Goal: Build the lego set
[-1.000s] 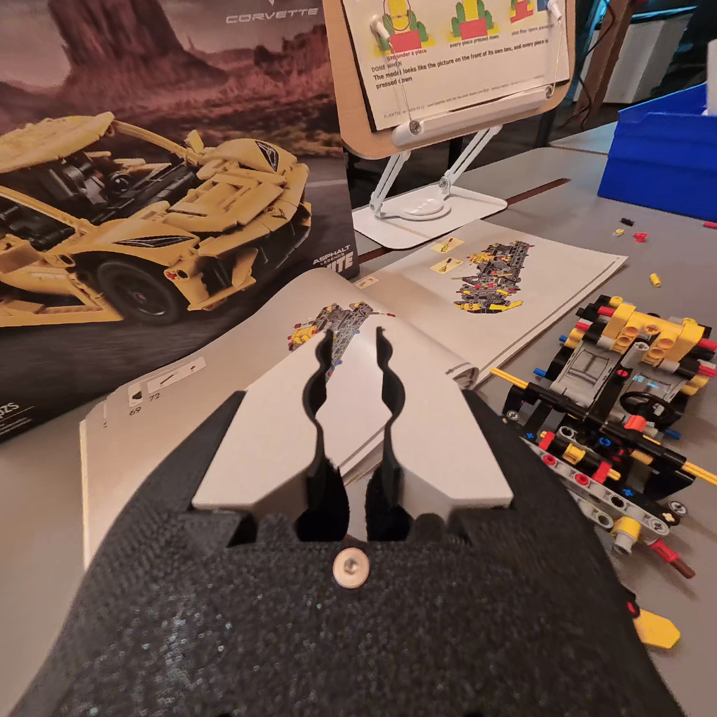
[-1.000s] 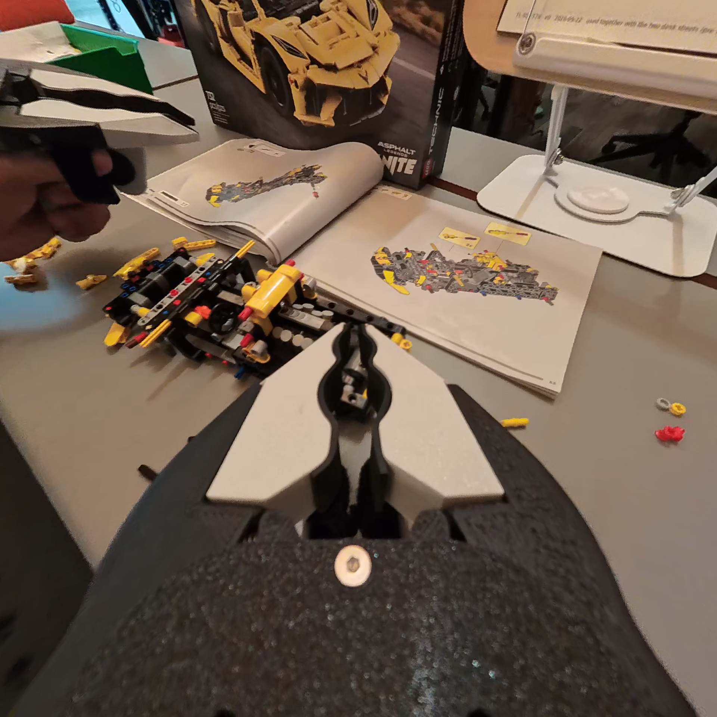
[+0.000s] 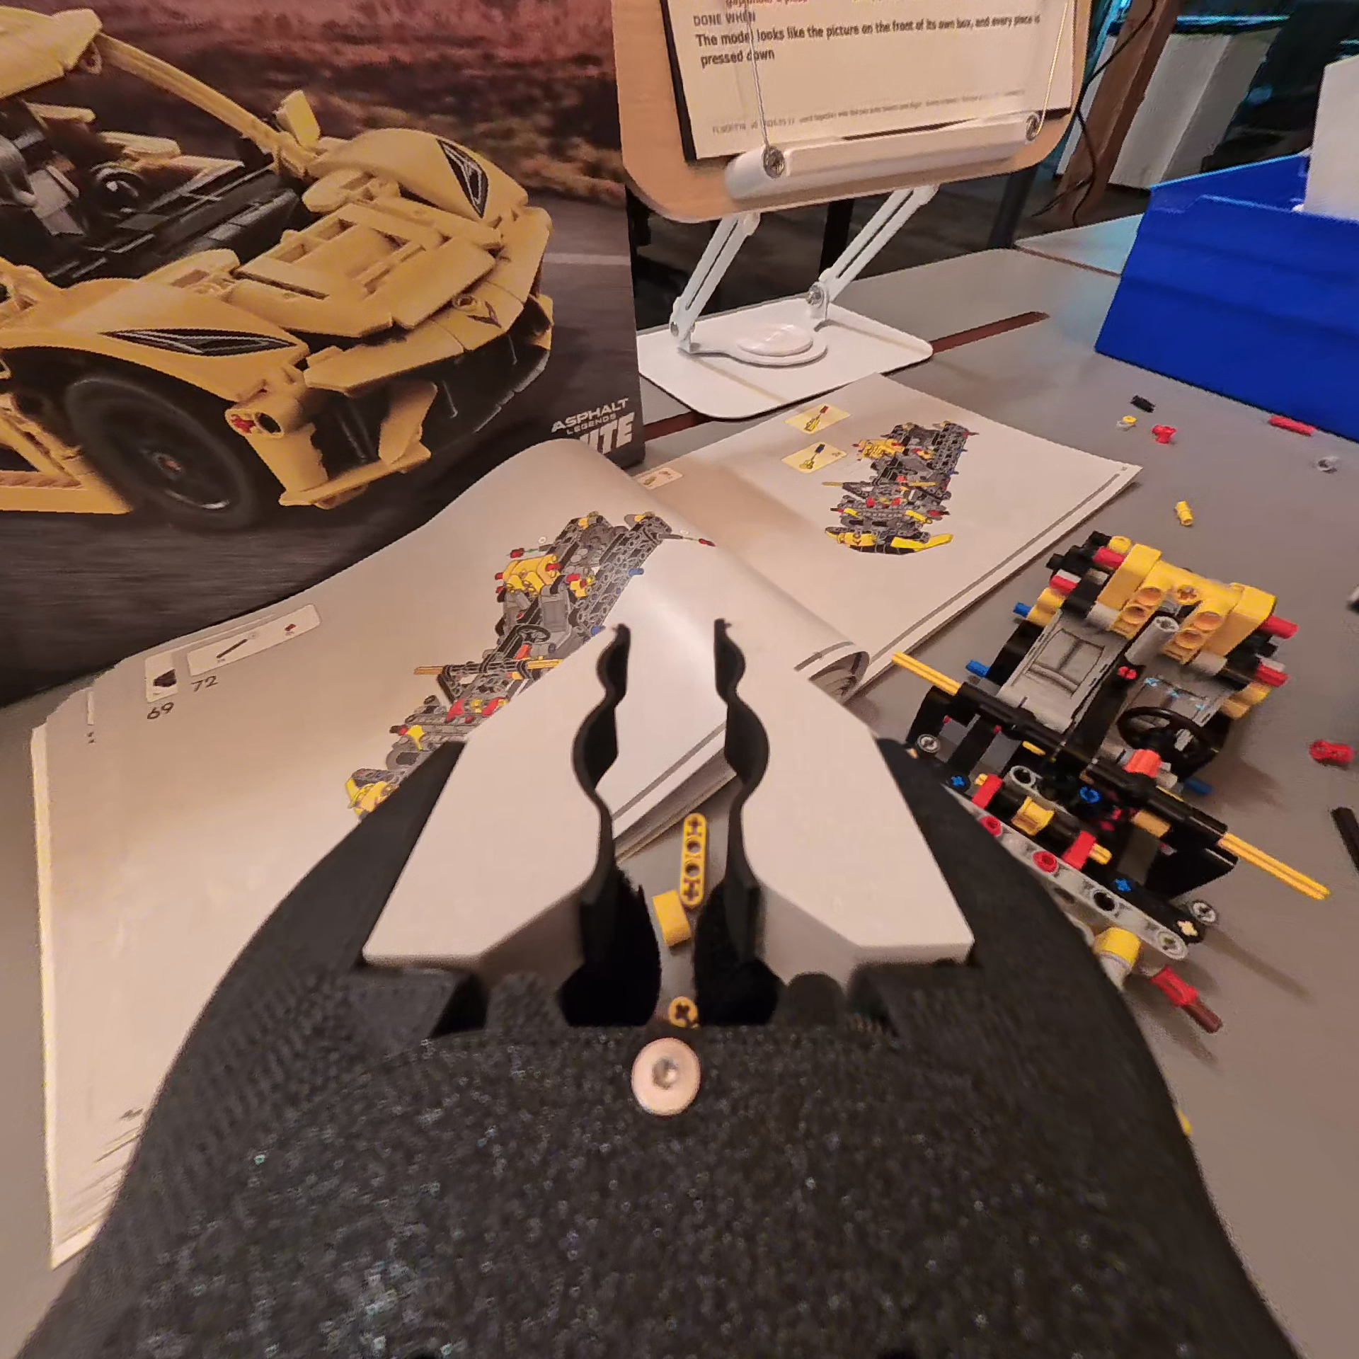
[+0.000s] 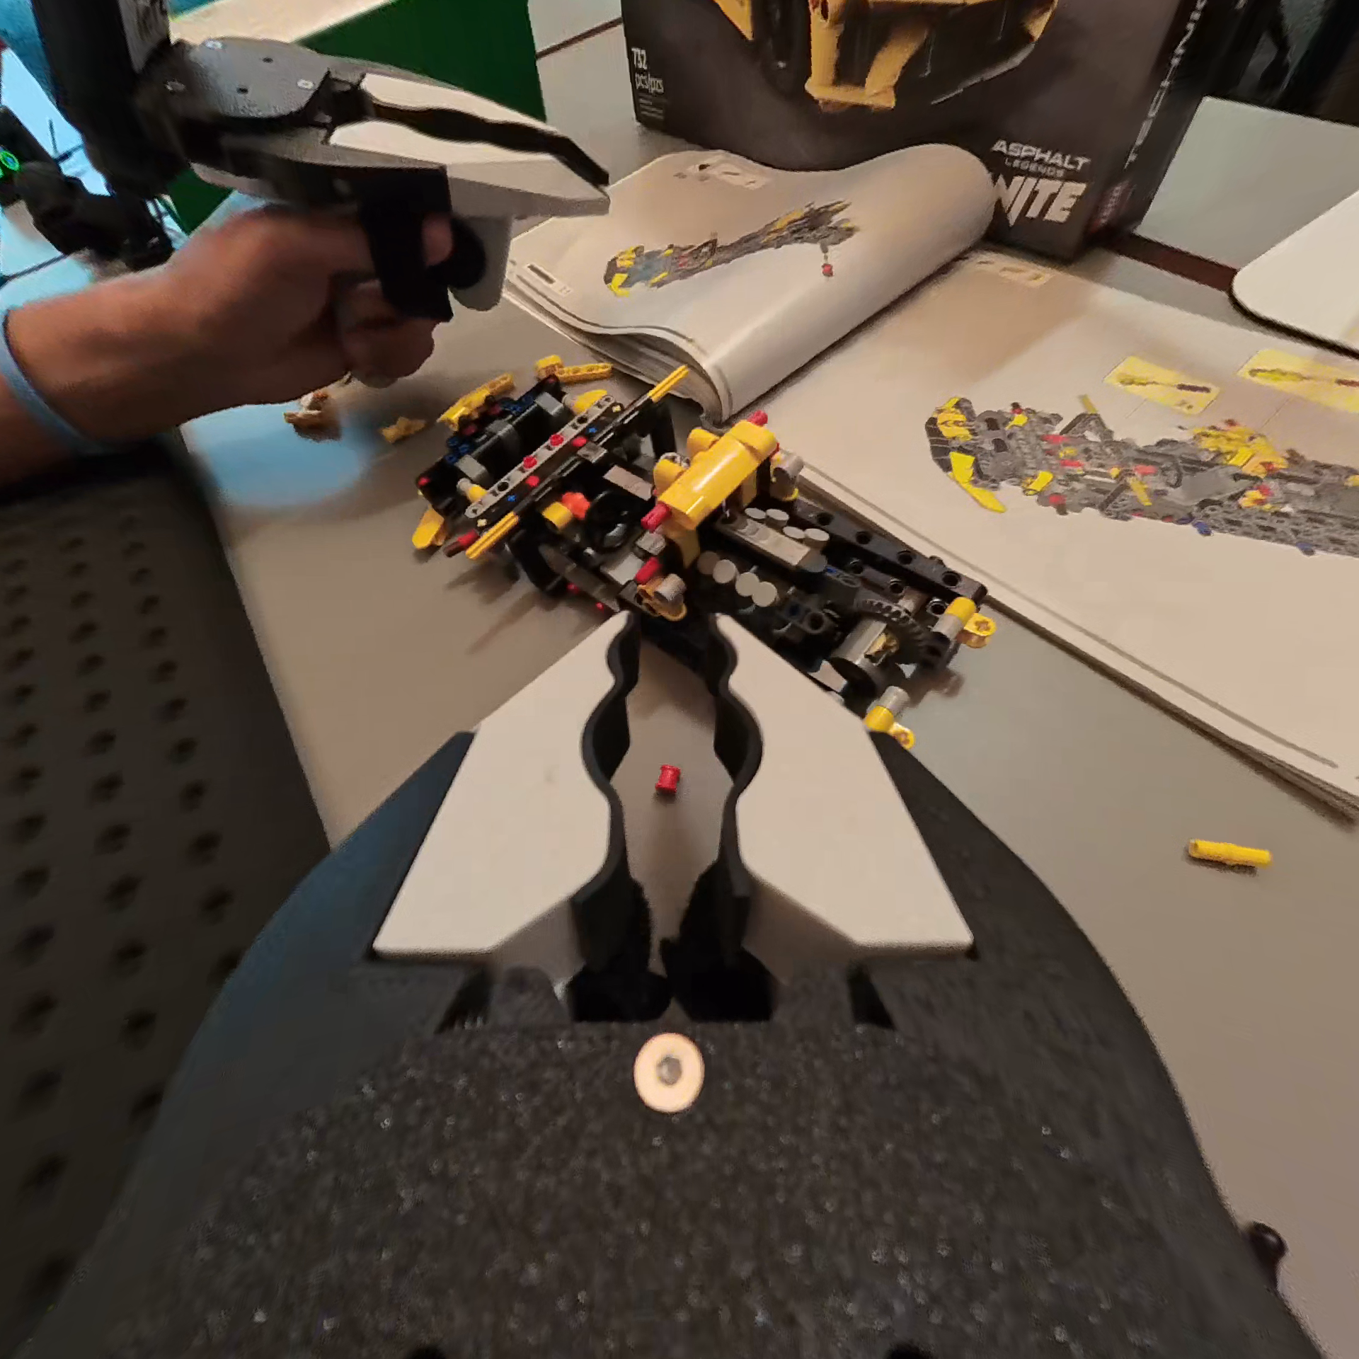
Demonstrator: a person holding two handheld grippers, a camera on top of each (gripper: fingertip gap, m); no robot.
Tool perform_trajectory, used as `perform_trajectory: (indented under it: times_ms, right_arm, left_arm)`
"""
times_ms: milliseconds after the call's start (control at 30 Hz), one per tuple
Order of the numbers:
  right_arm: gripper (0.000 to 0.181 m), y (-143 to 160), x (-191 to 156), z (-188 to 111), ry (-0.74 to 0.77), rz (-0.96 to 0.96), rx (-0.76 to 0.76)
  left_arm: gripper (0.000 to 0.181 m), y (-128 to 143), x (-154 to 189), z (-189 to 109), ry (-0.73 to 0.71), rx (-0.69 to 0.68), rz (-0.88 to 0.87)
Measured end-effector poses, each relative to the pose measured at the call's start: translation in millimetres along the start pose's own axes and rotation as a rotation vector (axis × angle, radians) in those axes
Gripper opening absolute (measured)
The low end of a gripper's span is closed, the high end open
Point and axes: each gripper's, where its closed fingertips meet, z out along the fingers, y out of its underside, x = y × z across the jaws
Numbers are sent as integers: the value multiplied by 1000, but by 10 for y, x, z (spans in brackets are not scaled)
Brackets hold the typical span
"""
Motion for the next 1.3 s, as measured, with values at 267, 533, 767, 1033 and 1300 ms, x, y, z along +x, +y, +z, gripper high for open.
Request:
perform_trajectory:
  times_ms: [267, 533, 767, 1033, 1300]
  right_arm:
    - [14, 97, 10, 58, 32, -36, -58]
    - [13, 87, 29, 59, 26, 0, -49]
    - [13, 125, 35, 81, 40, -21, -71]
    - [13, 156, 50, 96, 55, -41, -88]
    - [12, 160, 57, 98, 63, -50, -91]
  left_arm:
    - [23, 27, -129, -7, -53, -4, 22]
    - [23, 237, -889, -168, -378, -143, 31]
    - [23, 294, -983, -184, -387, -164, -9]
    - [23, 326, -948, -159, -362, -179, -17]
    - [23, 337, -922, -142, -351, -187, -2]
